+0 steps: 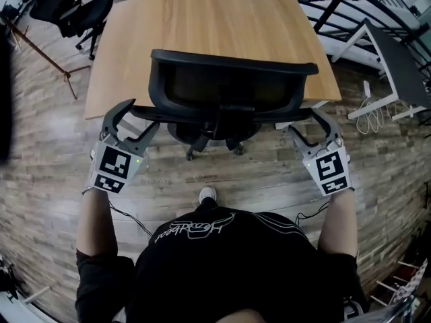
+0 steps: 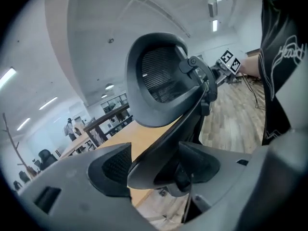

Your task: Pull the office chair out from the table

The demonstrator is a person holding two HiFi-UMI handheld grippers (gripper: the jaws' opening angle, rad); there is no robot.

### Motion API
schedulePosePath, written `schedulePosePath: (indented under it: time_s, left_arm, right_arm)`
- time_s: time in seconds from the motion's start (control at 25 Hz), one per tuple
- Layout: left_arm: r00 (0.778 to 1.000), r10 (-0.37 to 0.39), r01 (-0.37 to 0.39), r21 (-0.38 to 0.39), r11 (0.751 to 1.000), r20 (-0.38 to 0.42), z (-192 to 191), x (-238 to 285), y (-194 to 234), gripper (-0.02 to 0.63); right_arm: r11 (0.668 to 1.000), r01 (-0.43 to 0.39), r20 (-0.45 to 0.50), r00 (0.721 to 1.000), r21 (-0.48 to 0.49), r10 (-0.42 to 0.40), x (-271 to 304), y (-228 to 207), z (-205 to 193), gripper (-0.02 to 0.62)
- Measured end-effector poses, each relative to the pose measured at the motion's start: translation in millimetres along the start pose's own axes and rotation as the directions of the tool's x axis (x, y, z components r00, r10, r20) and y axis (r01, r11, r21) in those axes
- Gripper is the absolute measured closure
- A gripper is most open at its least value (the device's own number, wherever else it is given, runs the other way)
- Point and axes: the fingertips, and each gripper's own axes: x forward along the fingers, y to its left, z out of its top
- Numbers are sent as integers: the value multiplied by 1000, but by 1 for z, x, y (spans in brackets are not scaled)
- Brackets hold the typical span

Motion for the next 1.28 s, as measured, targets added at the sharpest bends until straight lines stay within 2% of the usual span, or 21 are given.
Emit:
schedulePosePath:
  time_s: [0.08, 0.2, 0.28, 0.44, 0.56, 0.68, 0.76, 0.96, 1.04, 1.28]
  left_arm:
    - [999, -42, 42, 44, 998, -14, -4, 6, 1, 324]
    - [993, -113, 114, 70, 991, -13, -4, 9, 1, 322]
    - [988, -151, 154, 121, 981, -38, -8, 10, -1, 322]
    - [975, -177, 211, 302, 930, -135, -23, 18, -7, 322]
    - [966, -198, 245, 350, 904, -164, -22, 28, -12, 324]
    - [956, -211, 276, 386, 880, -204, -26, 33, -15, 339]
    - [953, -212, 285, 405, 869, -216, -28, 34, -13, 382]
    - [930, -254, 348, 418, 839, -264, -34, 31, -14, 403]
    - [928, -260, 355, 420, 835, -268, -33, 32, -16, 408]
    - [935, -247, 336, 417, 845, -253, -34, 30, -18, 408]
  right_arm:
    - [997, 8, -41, 999, -81, -12, 7, -4, -3, 321]
    - [981, 3, -96, 995, -194, -22, 17, -6, -10, 321]
    - [969, -10, -117, 993, -249, -20, 23, -4, -12, 321]
    - [937, -33, -174, 984, -349, -30, 34, -1, -18, 321]
    - [914, -9, -204, 976, -406, -81, 37, -11, -26, 321]
    - [904, 11, -222, 968, -428, -117, 41, -16, -36, 332]
    - [903, 12, -215, 970, -429, -115, 43, -17, -38, 348]
    - [901, -51, -263, 962, -431, -72, 45, -13, -37, 356]
    - [902, -67, -285, 956, -426, -64, 44, -14, -39, 357]
    - [906, -56, -300, 951, -420, -80, 43, -13, -40, 357]
